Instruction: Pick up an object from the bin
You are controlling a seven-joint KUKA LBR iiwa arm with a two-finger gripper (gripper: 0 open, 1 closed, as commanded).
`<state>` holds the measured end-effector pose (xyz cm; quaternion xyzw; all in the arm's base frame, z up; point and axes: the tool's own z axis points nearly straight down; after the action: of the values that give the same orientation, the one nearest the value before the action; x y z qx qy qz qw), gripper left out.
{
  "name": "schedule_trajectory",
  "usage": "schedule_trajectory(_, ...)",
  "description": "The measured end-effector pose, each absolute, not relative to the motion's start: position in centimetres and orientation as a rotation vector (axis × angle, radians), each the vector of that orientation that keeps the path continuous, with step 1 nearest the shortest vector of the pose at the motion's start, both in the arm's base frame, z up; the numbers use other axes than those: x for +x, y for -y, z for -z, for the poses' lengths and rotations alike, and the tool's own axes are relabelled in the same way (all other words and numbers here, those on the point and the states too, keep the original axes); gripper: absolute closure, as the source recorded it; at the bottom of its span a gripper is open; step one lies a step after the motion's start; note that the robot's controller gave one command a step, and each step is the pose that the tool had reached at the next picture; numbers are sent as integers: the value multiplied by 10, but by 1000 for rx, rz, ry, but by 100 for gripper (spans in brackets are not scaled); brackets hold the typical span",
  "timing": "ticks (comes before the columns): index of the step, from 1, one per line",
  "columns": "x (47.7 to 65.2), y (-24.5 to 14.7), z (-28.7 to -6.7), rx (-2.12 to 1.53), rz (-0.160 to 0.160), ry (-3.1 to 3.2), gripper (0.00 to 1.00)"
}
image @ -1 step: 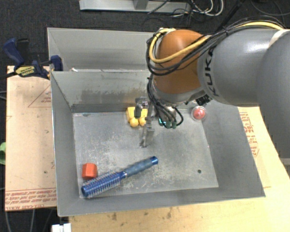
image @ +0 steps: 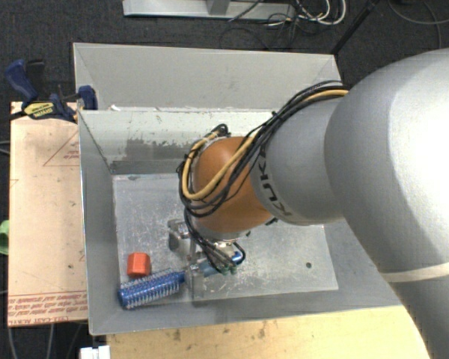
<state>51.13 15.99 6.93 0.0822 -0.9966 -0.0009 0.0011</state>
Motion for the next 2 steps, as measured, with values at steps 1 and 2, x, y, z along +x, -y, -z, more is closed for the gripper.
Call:
schedule_trajectory(1, 498, -201, -101, 520, 5, 3102, 0)
schedule_trajectory(2, 479, -192, -114, 899, 1, 3009, 0)
